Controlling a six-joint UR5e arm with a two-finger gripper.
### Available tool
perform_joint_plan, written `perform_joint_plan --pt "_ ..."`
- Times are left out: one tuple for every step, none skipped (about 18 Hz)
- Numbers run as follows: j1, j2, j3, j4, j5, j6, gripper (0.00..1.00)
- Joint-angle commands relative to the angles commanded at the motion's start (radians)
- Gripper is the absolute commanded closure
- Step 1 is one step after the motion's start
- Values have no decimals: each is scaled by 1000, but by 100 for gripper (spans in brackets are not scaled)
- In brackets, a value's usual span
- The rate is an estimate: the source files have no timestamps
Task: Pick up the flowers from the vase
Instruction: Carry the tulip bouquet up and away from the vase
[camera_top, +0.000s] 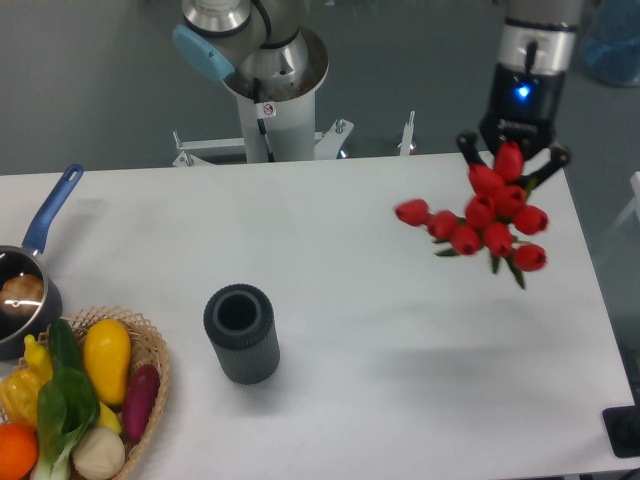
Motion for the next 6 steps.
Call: perform_joint_plan --pt "-11 -18 9 -5 37 0 100" --pt "-27 -40 32 -20 67 0 100" --pt "-53 -61 64 -46 95 0 100" --pt "-72 -87 93 -79 133 0 100" --pt "-80 -109 122 -110 179 0 100" --pt "-98 -126 136 -130 221 0 100"
